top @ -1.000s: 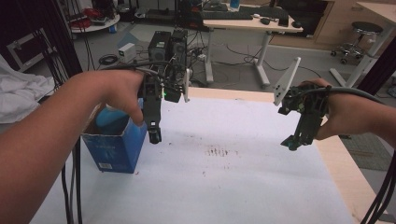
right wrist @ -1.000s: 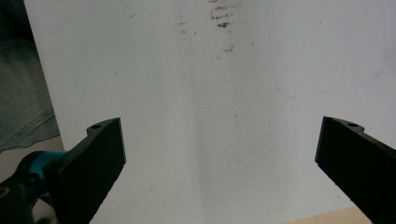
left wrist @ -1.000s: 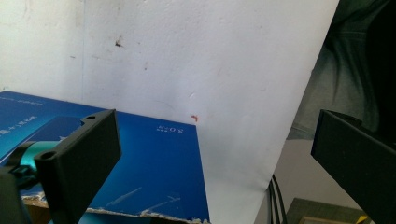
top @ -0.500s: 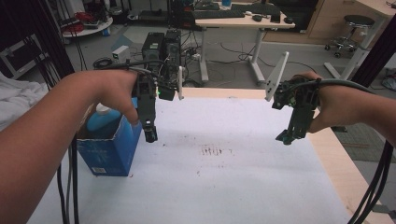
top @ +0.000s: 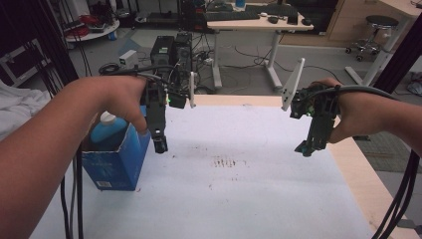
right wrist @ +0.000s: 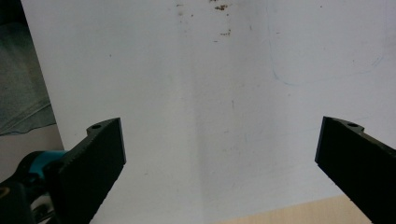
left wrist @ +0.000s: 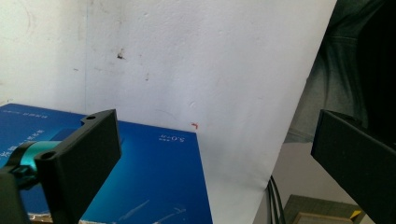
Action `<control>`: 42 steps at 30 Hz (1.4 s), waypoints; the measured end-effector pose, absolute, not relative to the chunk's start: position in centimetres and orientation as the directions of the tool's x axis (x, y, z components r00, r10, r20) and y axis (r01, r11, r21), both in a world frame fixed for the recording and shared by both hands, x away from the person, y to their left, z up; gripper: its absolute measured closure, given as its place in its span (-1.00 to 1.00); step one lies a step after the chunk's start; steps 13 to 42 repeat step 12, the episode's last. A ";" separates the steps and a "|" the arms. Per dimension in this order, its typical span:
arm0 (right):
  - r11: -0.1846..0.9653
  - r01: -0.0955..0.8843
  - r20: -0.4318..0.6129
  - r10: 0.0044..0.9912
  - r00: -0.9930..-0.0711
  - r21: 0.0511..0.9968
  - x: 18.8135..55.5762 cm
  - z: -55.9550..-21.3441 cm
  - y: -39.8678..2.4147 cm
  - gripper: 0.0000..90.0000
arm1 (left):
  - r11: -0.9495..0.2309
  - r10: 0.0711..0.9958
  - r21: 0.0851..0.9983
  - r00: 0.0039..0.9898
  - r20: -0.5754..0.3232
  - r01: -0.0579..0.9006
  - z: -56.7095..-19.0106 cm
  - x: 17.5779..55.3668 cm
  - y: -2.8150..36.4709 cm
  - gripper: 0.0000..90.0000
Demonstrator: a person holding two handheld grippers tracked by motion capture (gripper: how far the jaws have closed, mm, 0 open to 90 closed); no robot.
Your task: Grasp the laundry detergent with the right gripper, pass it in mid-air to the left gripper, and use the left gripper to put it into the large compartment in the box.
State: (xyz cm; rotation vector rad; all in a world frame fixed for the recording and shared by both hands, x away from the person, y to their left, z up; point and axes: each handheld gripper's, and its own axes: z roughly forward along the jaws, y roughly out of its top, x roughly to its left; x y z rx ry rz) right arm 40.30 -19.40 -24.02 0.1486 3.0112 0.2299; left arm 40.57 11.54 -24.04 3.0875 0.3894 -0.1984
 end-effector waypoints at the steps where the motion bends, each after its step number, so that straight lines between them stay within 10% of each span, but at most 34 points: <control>1: 0.984 0.085 -0.113 0.104 -0.988 0.156 40.4 -24.1 -19.3 -0.98 | -0.970 0.242 0.000 0.962 -0.129 0.244 -24.1 40.6 11.5 -0.96; 42: 0.985 0.086 -0.110 0.103 -0.988 0.152 40.4 -24.2 -19.2 -0.98 | -0.971 0.237 -0.002 0.963 -0.127 0.239 -24.2 40.8 11.4 -0.96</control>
